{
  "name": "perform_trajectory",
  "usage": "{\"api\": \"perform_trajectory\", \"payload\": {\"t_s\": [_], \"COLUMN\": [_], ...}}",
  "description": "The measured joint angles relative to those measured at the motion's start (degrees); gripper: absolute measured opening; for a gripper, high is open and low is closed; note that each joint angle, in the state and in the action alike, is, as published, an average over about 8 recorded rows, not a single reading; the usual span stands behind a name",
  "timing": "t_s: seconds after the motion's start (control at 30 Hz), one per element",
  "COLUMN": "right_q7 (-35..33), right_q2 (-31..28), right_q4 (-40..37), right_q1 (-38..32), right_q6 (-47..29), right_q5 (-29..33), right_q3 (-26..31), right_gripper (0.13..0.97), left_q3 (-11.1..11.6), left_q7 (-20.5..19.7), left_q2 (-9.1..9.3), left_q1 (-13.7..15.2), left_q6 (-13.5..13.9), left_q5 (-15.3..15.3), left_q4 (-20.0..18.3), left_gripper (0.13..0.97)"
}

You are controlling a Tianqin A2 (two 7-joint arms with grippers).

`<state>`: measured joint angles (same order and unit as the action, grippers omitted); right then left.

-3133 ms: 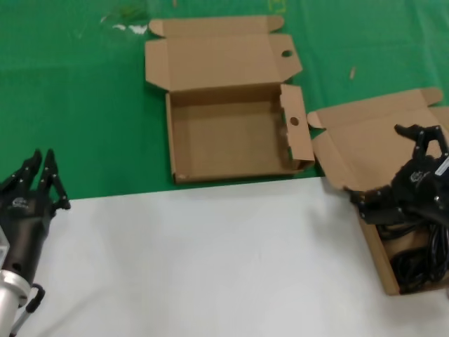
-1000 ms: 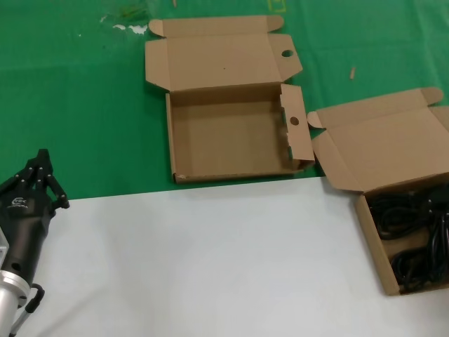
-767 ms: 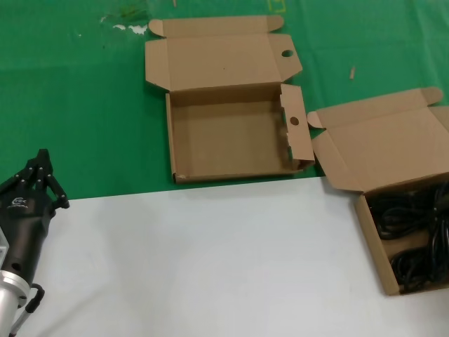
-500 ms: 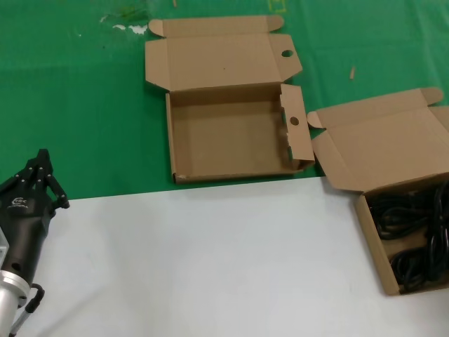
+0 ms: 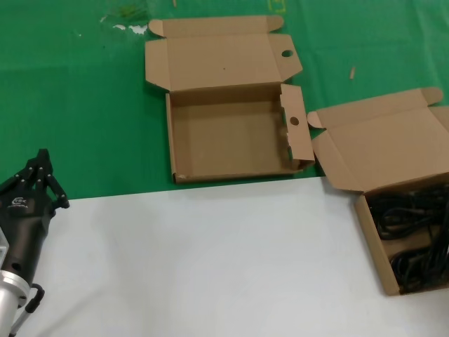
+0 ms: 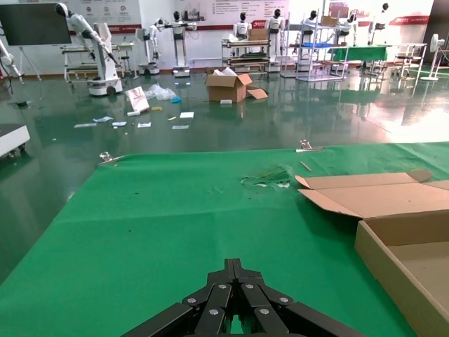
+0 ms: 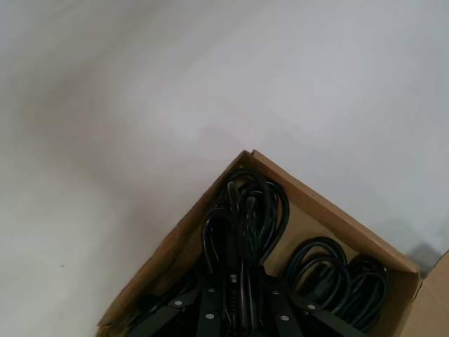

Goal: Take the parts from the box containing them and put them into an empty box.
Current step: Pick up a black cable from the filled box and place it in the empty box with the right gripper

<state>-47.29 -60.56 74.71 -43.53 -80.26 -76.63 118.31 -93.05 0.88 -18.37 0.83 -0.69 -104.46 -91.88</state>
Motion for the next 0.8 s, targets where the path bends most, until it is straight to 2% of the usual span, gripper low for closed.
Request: {"api": "perform_trajectory", "payload": {"t_s": [0.23, 0.4, 0.63, 0.8], "right_q7": [4.8, 12.8, 28.3, 35.7], "right_q2": [-0.9, 0.5, 7.7, 15.3], "right_q4": [3.3, 5.6, 7.4, 6.4], "right_q1": [-2.1, -7.1, -16.7, -22.0], "right_q6": [-2.4, -5.2, -7.3, -5.0], "right_q5": [1.3, 2.4, 3.9, 5.7], "right_q3": [-0.5, -1.3, -1.9, -0.2], "right_gripper": [0.205, 0.205, 0.205, 0.205], "left_q3": [0.0, 0.0, 0.0, 0.0], "left_q7": [0.0, 0.0, 0.0, 0.0], "left_q2": [0.0, 0.0, 0.0, 0.0], "left_q1": [0.0, 0.0, 0.0, 0.0], "left_q6": [0.0, 0.0, 0.0, 0.0], "left_q5": [0.0, 0.0, 0.0, 0.0], "left_q4": [0.0, 0.0, 0.0, 0.0], "left_gripper": [0.14, 0.14, 0.14, 0.14]}}
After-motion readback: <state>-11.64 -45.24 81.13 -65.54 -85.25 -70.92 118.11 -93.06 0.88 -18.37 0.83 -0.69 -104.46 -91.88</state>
